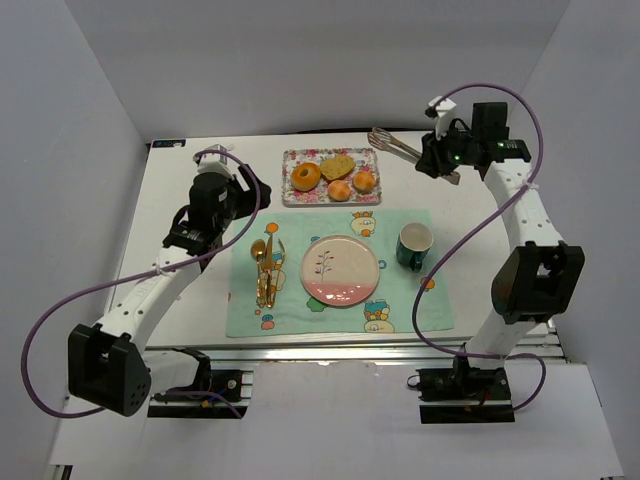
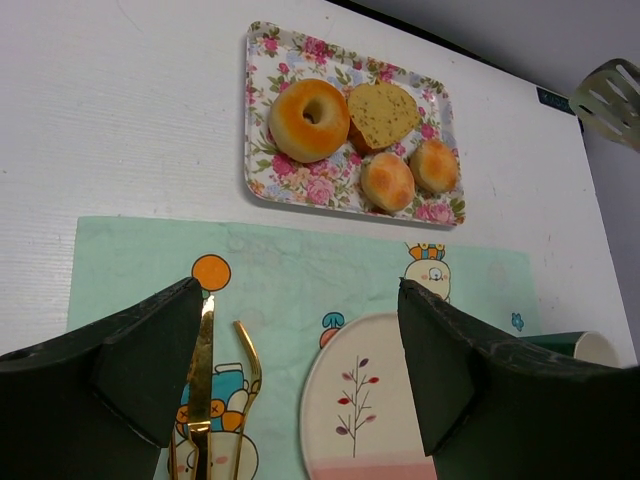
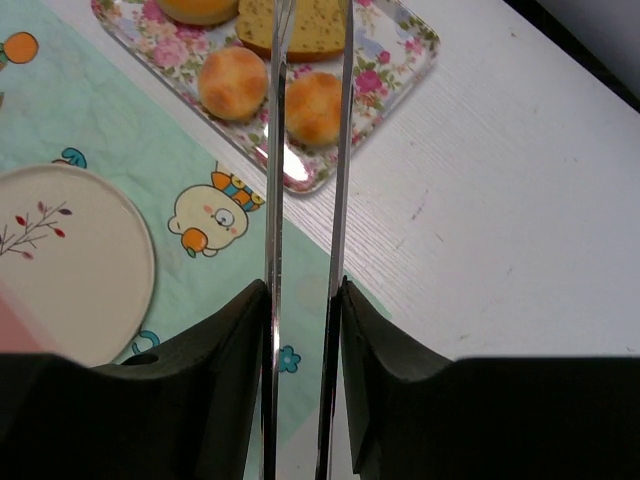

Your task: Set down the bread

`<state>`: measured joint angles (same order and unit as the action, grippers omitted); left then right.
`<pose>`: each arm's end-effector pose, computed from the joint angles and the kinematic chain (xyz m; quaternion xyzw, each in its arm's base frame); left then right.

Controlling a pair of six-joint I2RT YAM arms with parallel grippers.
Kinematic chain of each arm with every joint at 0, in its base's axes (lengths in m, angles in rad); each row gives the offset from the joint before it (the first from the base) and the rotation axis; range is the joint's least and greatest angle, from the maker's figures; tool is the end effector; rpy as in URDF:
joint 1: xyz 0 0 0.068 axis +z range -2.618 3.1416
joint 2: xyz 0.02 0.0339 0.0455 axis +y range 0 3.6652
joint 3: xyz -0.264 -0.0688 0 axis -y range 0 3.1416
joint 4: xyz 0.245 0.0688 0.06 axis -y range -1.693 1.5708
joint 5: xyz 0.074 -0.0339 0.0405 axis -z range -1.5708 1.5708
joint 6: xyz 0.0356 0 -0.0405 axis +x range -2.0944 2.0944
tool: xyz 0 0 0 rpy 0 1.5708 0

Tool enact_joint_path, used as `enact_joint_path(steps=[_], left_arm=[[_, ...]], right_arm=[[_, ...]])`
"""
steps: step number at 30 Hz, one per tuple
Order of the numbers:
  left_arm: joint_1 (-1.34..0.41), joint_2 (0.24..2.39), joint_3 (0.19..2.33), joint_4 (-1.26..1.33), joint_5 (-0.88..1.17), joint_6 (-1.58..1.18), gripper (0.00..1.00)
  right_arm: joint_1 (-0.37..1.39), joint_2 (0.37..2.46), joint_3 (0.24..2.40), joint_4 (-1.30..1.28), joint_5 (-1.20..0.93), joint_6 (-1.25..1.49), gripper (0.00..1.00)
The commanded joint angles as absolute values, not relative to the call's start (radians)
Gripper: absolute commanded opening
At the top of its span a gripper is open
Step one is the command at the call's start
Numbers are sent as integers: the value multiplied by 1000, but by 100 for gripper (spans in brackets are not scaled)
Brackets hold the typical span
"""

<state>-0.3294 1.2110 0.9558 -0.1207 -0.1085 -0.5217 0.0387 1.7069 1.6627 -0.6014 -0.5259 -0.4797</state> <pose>0.2672 -0.0873 0.3166 -0.1096 0.8188 -0.1911 0.5301 0.3860 0.0328 0.3611 -0.3336 0.8055 0.1327 0.4714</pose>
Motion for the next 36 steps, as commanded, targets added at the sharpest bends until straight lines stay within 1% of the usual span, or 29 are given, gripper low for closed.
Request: enact_joint_path(steps=[1, 5, 13, 16, 19, 24, 30, 32, 33, 34, 36], left_arm=[[-325, 1158, 966, -133, -129, -528, 88], [-325, 1143, 962, -141, -138, -532, 88], [-325, 1123, 950, -150, -146, -540, 88], [-325, 1118, 946, -153, -147, -540, 88], [-325, 1114, 942, -149, -147, -545, 88], [-325, 1108, 922, -140, -150, -554, 88], [-325, 1109, 920, -140, -150, -552, 88], [-325, 1109, 923, -146, -152, -549, 88], [-325, 1109, 923, -147, -153, -549, 88], [-325, 1109, 923, -152, -155, -549, 88], [-325, 1106, 922, -152, -156, -549, 88]], right_arm=[[69, 1735, 1735, -612, -546, -466, 39], [120, 1762, 1752, -630, -520, -508, 38], [265, 1816, 1784, -693, -408, -698, 36], [302, 1887, 1825, -762, -373, -715, 36], [325, 1901, 1833, -775, -361, -701, 36], [368, 1881, 1760, -683, -298, -658, 36], [396, 1904, 1775, -635, -296, -629, 37], [409, 1896, 1749, -602, -261, -675, 38], [426, 1882, 1721, -568, -243, -746, 38], [434, 1870, 1653, -489, -229, -785, 40], [449, 1833, 1603, -439, -206, -875, 40]])
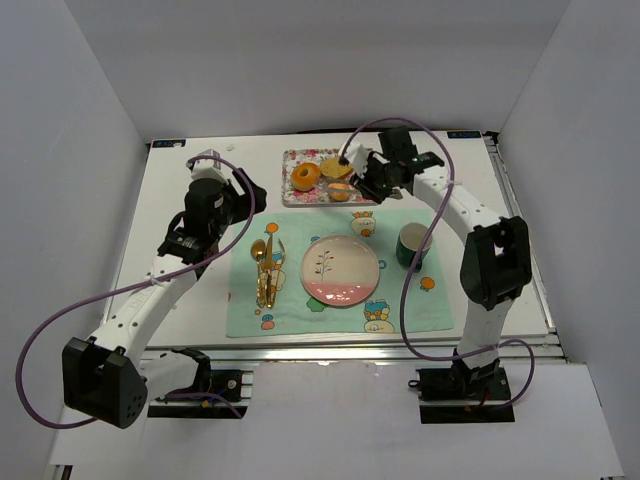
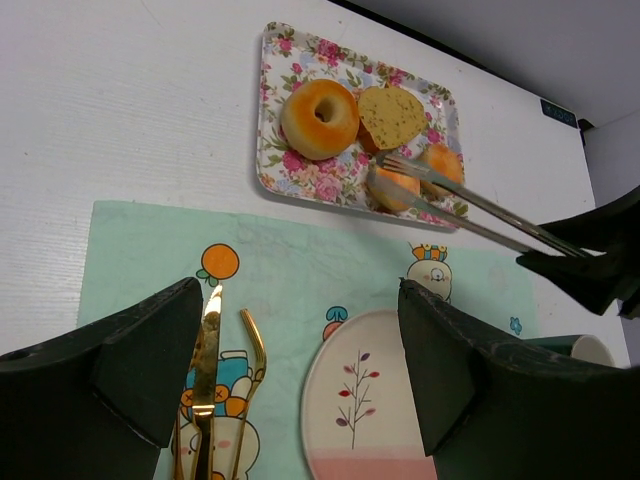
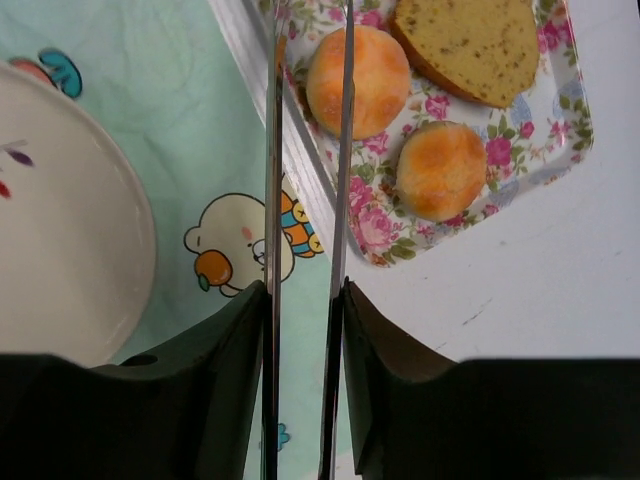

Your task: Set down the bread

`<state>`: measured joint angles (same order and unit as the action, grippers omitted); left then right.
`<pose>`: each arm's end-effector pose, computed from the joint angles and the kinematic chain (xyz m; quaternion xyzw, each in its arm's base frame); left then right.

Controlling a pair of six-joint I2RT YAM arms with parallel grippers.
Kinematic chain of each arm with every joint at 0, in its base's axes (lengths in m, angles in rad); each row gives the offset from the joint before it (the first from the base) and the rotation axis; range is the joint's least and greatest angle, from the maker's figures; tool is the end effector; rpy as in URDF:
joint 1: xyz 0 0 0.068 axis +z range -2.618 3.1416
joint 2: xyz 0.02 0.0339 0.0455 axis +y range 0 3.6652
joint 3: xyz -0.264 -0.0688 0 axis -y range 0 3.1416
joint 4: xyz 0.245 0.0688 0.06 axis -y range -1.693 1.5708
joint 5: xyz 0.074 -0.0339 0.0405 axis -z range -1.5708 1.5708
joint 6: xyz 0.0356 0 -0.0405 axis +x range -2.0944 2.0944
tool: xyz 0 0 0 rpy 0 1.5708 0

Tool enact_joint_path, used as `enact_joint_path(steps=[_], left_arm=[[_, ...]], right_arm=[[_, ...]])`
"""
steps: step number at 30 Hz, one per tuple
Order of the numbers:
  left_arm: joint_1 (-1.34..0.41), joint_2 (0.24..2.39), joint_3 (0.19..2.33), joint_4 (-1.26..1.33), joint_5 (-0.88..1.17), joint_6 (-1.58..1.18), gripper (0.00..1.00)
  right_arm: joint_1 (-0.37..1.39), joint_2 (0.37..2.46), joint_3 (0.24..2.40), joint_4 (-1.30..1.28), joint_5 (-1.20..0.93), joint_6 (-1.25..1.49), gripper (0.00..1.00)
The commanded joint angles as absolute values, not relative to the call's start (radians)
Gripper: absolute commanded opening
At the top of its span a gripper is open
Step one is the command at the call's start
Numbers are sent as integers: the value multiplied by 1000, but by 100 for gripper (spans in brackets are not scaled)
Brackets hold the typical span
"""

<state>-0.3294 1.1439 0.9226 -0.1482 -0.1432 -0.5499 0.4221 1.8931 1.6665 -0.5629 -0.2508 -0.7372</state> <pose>0.2522 -0.0808 0.3191 -0.1307 0.8134 -0.1865 0.5352 0.3907 0.1851 0.2903 -0.5423 0.7415 0.0549 0.3913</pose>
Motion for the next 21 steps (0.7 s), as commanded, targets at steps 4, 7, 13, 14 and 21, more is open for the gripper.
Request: enact_joint_path(steps=[4, 7, 13, 14, 21], left_arm=[[-325, 1101, 913, -150, -161, -552, 88], [-325, 1098, 911, -149, -166, -555, 88], [-325, 1095, 916, -160, -170, -552, 88], [-325, 1092, 914, -160, -173, -551, 88], [-325, 1089, 905, -152, -170, -554, 88]], right_arm=[[469, 1827, 1552, -361, -155, -1069, 42], [483, 1842, 1569, -333, -141, -1120, 42], [508, 1859, 1614, -296, -137, -1141, 42], [514, 1859, 1615, -293, -138, -1146, 42], [538, 1891, 1629, -281, -120, -1163, 44]])
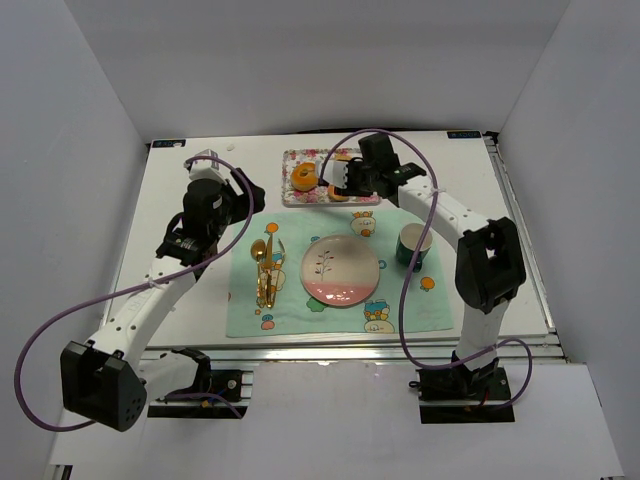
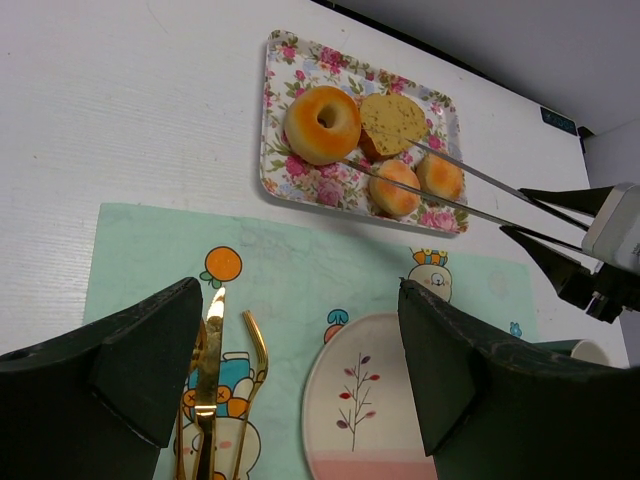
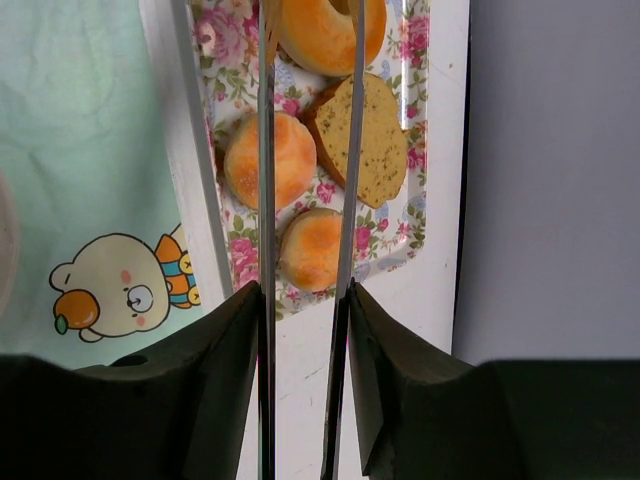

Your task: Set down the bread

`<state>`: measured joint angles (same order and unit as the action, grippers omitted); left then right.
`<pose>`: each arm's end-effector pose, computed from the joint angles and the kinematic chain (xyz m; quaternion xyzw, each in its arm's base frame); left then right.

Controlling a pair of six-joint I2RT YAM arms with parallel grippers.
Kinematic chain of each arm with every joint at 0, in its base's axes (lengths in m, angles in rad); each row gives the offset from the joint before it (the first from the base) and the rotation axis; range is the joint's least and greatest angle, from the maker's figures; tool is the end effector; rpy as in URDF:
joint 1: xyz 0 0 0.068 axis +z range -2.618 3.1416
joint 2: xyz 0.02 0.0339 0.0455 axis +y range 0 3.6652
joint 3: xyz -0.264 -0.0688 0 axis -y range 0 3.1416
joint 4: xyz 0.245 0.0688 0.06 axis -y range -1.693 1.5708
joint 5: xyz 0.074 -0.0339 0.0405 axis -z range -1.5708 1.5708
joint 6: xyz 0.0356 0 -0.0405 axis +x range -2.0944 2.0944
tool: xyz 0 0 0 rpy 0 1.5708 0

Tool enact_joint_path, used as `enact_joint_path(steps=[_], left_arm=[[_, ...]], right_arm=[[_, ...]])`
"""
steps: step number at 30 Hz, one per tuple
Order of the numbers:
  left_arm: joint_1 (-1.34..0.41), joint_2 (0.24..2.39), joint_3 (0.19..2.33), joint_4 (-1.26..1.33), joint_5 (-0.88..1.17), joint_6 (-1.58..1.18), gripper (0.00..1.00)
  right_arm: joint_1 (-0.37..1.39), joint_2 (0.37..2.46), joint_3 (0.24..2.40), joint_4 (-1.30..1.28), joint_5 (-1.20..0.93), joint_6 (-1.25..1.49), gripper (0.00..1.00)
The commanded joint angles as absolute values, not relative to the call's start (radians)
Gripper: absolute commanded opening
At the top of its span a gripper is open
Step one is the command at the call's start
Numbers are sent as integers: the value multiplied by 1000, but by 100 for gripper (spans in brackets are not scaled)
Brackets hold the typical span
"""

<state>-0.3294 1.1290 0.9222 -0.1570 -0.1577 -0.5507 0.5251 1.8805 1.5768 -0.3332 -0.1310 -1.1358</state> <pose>0.2490 -0.0792 0.3217 -0.1351 0.8108 -0.1823 0.5395 0.3784 0.2246 0.2839 -0.6777 0.5793 -0.0793 0.4460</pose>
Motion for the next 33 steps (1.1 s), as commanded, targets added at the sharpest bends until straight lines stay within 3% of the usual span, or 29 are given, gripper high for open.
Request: enact_joint_path(steps=[1, 33], left_arm=[[-325, 1088, 905, -152, -170, -554, 89], [-325, 1085, 910, -156, -179, -549, 89]], right_arm=[[540, 1894, 1634, -279, -117, -1164, 44], [552, 2031, 1709, -279, -54, -1167, 48]])
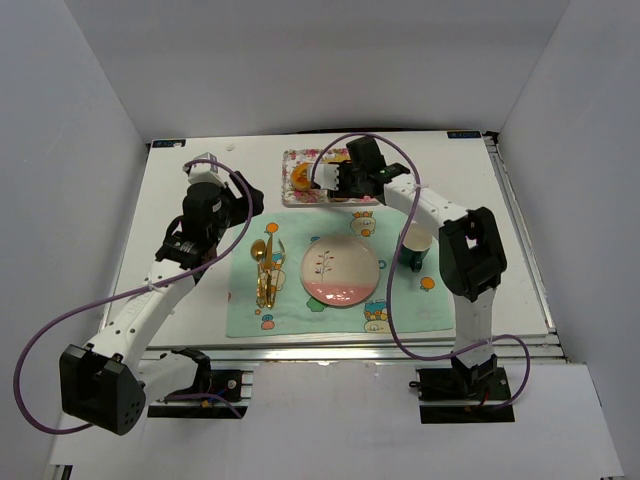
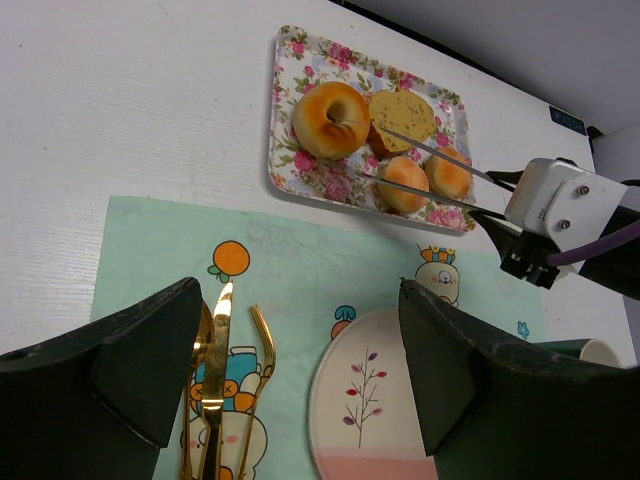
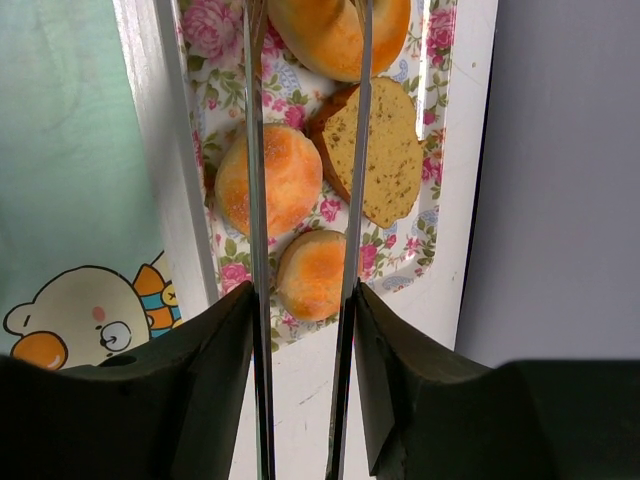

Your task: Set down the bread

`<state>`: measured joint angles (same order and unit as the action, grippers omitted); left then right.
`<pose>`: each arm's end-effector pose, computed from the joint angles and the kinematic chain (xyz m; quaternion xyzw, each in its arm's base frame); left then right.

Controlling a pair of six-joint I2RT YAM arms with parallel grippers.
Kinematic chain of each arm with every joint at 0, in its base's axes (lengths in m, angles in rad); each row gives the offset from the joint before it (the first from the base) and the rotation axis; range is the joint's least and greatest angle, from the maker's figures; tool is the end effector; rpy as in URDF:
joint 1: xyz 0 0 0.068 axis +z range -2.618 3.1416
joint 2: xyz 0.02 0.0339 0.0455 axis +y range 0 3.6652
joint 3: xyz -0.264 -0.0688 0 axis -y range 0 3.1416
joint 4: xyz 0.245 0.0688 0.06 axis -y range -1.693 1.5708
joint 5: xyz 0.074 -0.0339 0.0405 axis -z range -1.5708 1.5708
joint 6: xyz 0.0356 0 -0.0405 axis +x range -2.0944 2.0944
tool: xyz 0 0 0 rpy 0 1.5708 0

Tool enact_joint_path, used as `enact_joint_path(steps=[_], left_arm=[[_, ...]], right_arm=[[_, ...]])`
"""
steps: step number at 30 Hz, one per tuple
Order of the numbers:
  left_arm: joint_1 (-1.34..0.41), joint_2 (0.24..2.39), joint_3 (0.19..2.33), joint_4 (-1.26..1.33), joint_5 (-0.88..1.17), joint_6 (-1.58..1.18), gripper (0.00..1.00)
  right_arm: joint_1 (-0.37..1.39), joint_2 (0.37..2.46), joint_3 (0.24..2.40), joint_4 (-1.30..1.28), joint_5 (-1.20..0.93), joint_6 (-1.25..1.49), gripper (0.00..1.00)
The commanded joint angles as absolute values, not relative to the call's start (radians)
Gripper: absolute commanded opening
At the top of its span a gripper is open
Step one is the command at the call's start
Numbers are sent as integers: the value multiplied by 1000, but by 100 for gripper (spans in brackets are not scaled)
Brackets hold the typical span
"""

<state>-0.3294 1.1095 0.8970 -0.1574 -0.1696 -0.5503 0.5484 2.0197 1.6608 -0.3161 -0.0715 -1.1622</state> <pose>0.2445 -0.0772 0.3174 -0.1382 0.8118 -0.1765 0.5391 0.4002 0.2475 0.2530 -0.6900 0.5792 -0.1000 0.4223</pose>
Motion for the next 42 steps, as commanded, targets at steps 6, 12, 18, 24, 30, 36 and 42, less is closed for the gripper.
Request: enact_joint_path(steps=[6, 12, 18, 24, 30, 36, 42], left_arm=[[-325, 1091, 913, -152, -178, -549, 89], [-325, 1092, 914, -156, -178, -546, 89], [-325, 1092, 910, -149, -176, -551, 89], [-325, 1097, 911, -146, -175, -549, 89], [-324, 1094, 913, -144, -178, -548, 89], [-324, 1089, 913, -141, -181, -546, 89], [-324, 1081, 897, -127, -179, -551, 89]], right_arm=[[552, 2048, 1712, -294, -55, -1167, 47], [552, 2059, 1718, -317, -60, -1157, 40], [551, 2051, 1732, -342, -84, -1121, 19], [551, 2022, 1766, -364, -120, -1049, 5], [548, 1939, 1764, -374, -176, -960, 1], [546, 1797, 1652, -474, -259, -917, 0], [538, 1530, 1383, -528, -362, -934, 0]])
